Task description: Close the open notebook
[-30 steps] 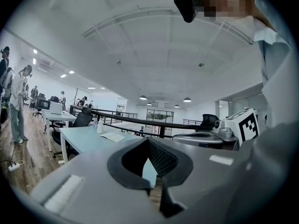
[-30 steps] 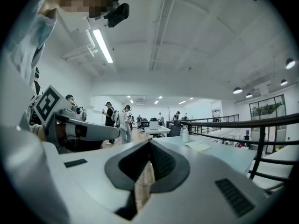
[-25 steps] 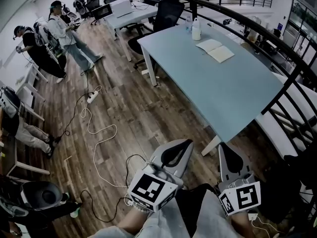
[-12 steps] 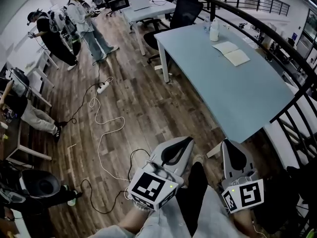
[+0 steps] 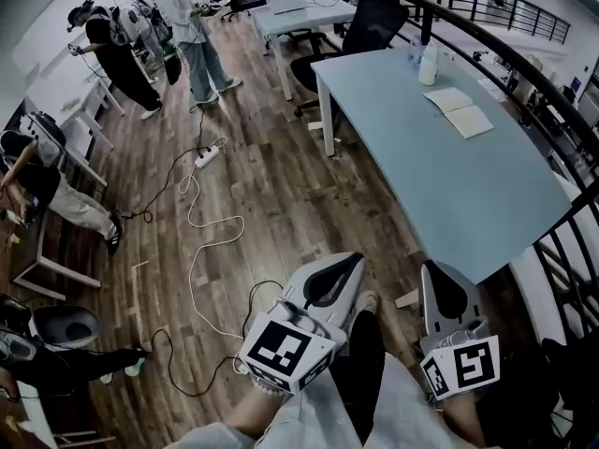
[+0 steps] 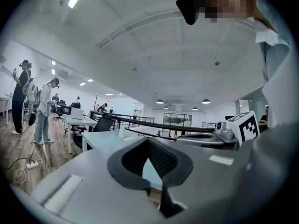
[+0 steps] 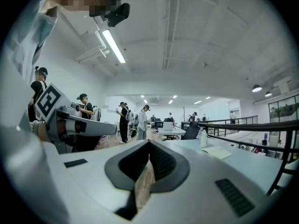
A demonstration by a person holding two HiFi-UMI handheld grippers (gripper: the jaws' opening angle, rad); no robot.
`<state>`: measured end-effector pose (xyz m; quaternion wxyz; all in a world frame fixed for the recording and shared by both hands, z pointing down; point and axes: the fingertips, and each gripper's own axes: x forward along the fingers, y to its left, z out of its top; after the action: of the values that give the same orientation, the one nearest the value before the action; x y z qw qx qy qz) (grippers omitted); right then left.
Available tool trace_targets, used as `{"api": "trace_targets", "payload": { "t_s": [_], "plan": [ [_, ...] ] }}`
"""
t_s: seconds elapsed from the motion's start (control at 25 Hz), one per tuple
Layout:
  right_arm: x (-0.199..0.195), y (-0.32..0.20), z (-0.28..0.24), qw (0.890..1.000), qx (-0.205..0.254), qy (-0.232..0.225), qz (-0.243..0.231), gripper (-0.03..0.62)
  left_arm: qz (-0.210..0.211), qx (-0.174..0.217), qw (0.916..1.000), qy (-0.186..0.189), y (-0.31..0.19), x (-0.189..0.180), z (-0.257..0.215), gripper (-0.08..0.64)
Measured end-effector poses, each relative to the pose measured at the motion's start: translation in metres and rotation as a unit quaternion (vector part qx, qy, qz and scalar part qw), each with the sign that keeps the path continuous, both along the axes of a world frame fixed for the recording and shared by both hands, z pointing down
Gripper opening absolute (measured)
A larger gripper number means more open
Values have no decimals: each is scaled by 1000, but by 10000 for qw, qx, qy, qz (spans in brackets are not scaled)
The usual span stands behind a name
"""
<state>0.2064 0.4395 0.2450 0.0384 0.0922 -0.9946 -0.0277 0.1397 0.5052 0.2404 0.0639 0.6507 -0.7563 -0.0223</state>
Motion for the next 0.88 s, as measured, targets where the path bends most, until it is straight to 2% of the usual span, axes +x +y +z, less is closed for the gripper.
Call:
{"api": "trace_targets", "payload": {
  "t_s": [0.44,0.64,0.88],
  "plan": [
    [-74,-59,3,9992,-59,48,-387,2,-428,-80,9991,16,-53,-67,1,3],
    [-110,-96,2,9987,-81,59,-496,2,-456,-205,9987,91,-90,-95,0,3],
    [-146,-140,4,9985,-77,58,-545,2,-524,-221,9984,-14,-129,-131,2,3]
  ]
}}
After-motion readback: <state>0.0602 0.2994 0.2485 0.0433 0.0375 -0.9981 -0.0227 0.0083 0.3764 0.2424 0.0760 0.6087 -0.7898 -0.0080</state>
